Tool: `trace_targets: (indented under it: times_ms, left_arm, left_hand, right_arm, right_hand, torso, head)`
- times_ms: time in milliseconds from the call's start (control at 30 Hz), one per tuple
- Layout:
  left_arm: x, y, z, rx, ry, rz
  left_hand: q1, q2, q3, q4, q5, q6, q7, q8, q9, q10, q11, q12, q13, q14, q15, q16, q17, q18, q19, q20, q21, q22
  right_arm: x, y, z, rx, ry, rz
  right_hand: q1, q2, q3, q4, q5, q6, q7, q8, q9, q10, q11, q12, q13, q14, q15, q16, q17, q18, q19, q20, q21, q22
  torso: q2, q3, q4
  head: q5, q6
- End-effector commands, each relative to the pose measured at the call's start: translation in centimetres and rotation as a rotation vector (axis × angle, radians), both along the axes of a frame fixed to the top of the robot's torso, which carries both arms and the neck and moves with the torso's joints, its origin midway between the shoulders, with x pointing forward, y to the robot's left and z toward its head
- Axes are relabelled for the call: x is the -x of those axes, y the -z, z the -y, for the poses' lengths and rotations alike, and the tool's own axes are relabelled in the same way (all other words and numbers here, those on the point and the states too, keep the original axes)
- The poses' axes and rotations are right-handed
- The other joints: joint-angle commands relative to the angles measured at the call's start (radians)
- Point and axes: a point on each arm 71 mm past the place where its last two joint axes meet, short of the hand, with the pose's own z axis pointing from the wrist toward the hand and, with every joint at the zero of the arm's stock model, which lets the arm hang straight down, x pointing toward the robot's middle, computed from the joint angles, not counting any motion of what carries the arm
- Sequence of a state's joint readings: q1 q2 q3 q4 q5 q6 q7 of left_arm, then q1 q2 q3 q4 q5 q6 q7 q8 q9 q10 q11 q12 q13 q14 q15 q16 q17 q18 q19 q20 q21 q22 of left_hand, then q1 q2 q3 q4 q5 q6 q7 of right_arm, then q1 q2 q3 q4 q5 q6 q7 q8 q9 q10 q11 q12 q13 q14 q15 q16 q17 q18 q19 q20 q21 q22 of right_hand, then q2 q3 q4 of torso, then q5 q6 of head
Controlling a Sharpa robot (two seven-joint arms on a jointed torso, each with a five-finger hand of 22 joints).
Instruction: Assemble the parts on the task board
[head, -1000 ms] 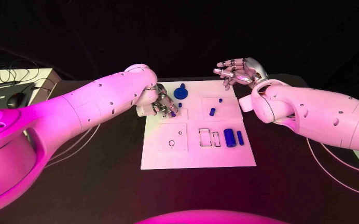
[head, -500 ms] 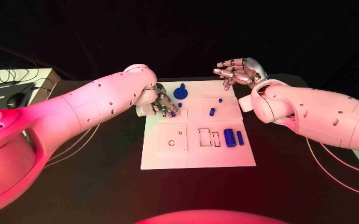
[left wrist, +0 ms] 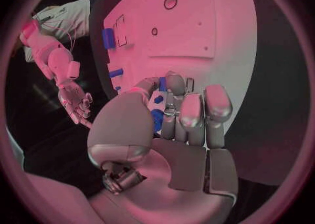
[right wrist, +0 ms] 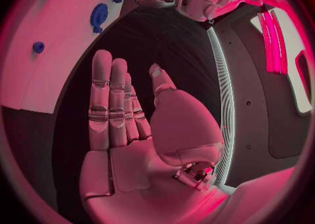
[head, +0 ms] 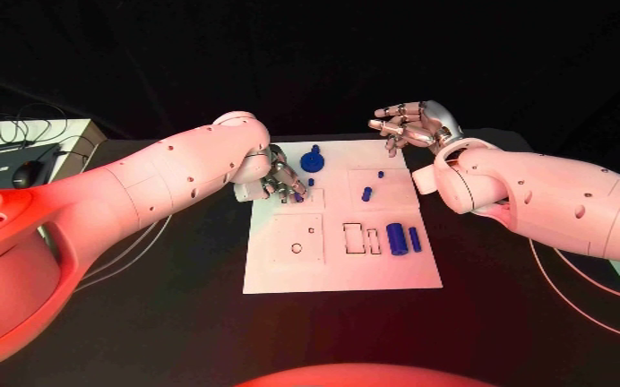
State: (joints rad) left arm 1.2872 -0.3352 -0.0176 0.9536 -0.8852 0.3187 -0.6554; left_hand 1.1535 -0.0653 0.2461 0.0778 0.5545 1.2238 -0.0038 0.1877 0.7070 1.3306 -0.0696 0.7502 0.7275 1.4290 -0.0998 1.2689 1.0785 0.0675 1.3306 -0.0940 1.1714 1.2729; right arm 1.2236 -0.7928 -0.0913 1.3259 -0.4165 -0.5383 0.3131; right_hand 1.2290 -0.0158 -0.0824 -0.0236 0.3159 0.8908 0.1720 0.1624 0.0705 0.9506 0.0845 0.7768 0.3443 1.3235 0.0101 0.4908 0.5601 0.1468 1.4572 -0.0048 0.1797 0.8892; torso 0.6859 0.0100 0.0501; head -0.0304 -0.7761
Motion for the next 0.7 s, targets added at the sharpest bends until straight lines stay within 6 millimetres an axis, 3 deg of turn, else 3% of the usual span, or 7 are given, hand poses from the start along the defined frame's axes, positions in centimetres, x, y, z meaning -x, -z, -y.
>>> trace_targets:
  times_ms: [33, 267, 700]
  left_arm:
    - [0.0, -0.02, 0.24, 0.041, -0.001, 0.0]
    - [0.01, -0.02, 0.27, 0.064, -0.003, -0.006]
    - [0.07, -0.03, 0.32, 0.087, 0.0, -0.013]
  left_hand:
    - [-0.007, 0.009, 0.148, -0.129, -0.005, -0.01, 0.0, 0.006, 0.006, -0.006, 0.001, -0.005, -0.002, -0.004, 0.001, -0.007, -0.005, 0.005, -0.009, 0.0, -0.008, -0.003]
    - [-0.028, 0.022, 0.179, -0.151, -0.006, -0.015, 0.001, 0.013, 0.022, -0.008, 0.002, 0.001, -0.006, -0.003, 0.003, -0.008, -0.006, 0.009, -0.011, 0.007, -0.009, -0.005]
    - [-0.036, 0.022, 0.201, -0.167, -0.005, -0.014, 0.001, 0.013, 0.035, -0.006, 0.002, 0.006, -0.011, -0.002, 0.004, -0.006, -0.004, 0.009, -0.01, 0.01, -0.004, -0.002]
  right_arm:
    - [0.03, -0.06, -0.13, 0.002, -0.017, 0.009]
    - [0.03, -0.05, -0.12, 0.002, -0.018, 0.008]
    - [0.03, -0.03, -0.14, 0.001, -0.02, 0.007]
  right_hand:
    - [-0.004, 0.001, 0.004, -0.001, 0.004, 0.0, 0.008, 0.005, 0.0, -0.003, -0.003, 0.004, -0.002, -0.007, -0.003, 0.005, -0.002, 0.019, -0.004, -0.003, 0.002, -0.001]
    - [-0.005, 0.002, 0.004, -0.002, 0.005, 0.001, 0.007, 0.005, 0.0, -0.001, -0.004, 0.004, -0.002, -0.006, -0.003, 0.006, -0.002, 0.019, -0.003, -0.004, 0.003, -0.001]
    - [-0.005, 0.002, 0.004, -0.002, 0.005, 0.001, 0.007, 0.005, 0.0, -0.001, -0.004, 0.004, -0.002, -0.006, -0.003, 0.006, -0.002, 0.019, -0.003, -0.004, 0.003, -0.001]
  torso:
    - [0.0, 0.0003, -0.0002]
    - [0.0, 0.0004, -0.0004]
    - [0.0, 0.0004, -0.0004]
  head:
    - [0.0, 0.0]
    - [0.001, 0.001]
    - [0.002, 0.001]
